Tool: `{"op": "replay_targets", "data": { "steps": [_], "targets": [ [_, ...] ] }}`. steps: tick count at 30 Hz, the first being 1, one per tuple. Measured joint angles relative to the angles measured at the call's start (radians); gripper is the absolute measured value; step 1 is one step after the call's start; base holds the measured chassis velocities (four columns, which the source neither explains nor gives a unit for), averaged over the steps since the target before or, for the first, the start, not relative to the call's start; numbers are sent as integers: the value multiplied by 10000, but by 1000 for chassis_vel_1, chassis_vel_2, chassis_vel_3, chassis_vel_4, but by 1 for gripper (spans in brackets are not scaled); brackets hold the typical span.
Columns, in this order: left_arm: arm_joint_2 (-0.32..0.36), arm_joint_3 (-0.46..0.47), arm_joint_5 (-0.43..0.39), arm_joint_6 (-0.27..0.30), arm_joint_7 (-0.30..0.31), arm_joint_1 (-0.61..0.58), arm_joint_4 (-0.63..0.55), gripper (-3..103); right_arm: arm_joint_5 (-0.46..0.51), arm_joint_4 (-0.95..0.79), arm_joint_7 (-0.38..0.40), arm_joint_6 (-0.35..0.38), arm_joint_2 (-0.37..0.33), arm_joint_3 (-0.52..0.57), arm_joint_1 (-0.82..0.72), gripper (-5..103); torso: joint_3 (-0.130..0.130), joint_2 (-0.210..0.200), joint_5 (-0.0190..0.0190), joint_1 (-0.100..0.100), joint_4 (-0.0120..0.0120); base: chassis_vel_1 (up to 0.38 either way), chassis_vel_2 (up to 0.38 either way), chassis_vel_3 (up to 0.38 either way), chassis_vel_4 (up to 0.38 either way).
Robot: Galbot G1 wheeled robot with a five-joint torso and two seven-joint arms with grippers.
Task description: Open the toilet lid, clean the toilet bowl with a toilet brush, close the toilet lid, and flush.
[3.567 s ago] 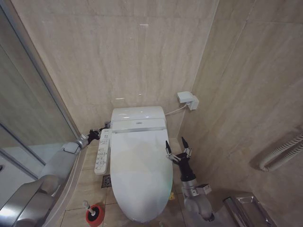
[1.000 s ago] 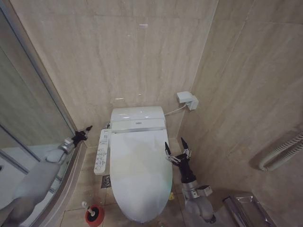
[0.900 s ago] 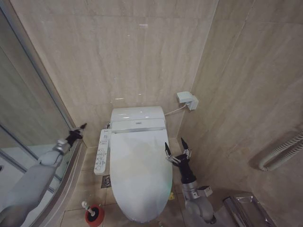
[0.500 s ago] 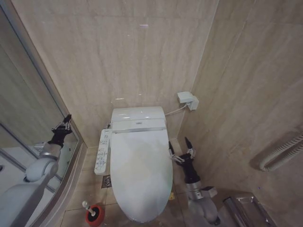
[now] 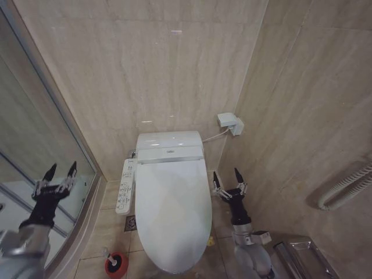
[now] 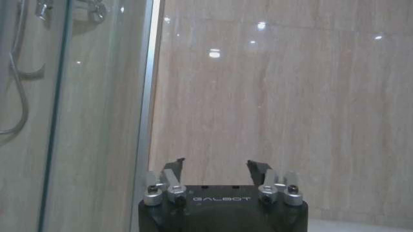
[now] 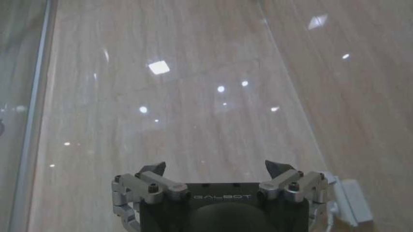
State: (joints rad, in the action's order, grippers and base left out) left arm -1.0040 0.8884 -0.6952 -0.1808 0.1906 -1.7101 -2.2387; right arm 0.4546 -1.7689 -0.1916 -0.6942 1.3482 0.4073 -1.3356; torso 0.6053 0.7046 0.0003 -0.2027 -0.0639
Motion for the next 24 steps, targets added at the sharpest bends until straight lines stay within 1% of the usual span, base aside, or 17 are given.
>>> {"op": "replay_targets", "data": {
  "steps": [3, 4, 5, 6, 8, 9, 10, 12, 13, 18, 24],
  "targets": [
    [-256, -222, 423, -76, 13, -385, -394, 64, 4, -28, -157, -55, 31, 315, -123, 100, 0, 0, 1, 0, 3, 0, 0, 0, 0],
    [-256, -222, 423, -76, 13, -385, -394, 64, 4, -28, -157, -55, 31, 315, -123, 100, 0, 0, 1, 0, 3, 0, 0, 0, 0],
    [-263, -485, 662, -161, -14, -490, -542, 64, 103, -128, -303, -120, 25, 549, -281, 100, 0, 0, -2, 0, 0, 0, 0, 0, 0],
    [-255, -784, 952, -307, -114, -555, -640, 91, 270, -269, -449, -169, -16, 808, -487, 100, 1, 0, -1, -1, -9, 0, 0, 0, 0],
    [-392, -980, 1272, -472, -219, -621, -720, 91, 372, -368, -627, -230, -100, 1057, -620, 100, 1, 0, -2, -2, -9, 0, 0, 0, 0],
    [-392, -980, 1272, -472, -219, -621, -720, 91, 372, -368, -627, -230, -100, 1057, -620, 100, 1, 0, -2, -2, -9, 0, 0, 0, 0],
    [-526, -1035, 1380, -535, -247, -641, -741, 91, 388, -391, -683, -251, -129, 1129, -644, 100, 1, 0, 0, -1, -1, 0, 0, 0, 0],
    [-699, -1105, 1462, -586, -266, -645, -746, 91, 402, -502, -661, -256, -140, 1192, -673, 100, 1, 0, -1, -2, 1, 0, 0, 0, 0],
    [-760, -1138, 1478, -587, -270, -645, -746, 100, 447, -615, -586, -248, -140, 1196, -711, 100, 2, 0, -2, -2, 1, 0, 0, 0, 0],
    [-845, -1162, 1536, -560, -281, -563, -664, 100, 569, -864, -354, -192, -170, 1197, -820, 100, 2, -1, -2, -5, -3, 8, -21, -15, 14],
    [-1034, -1103, 1539, -547, -273, -568, -622, 100, 728, -838, -338, -209, -348, 1262, -868, 100, 3, -1, -3, -7, -1, 87, -96, -91, 90]
  ]
}}
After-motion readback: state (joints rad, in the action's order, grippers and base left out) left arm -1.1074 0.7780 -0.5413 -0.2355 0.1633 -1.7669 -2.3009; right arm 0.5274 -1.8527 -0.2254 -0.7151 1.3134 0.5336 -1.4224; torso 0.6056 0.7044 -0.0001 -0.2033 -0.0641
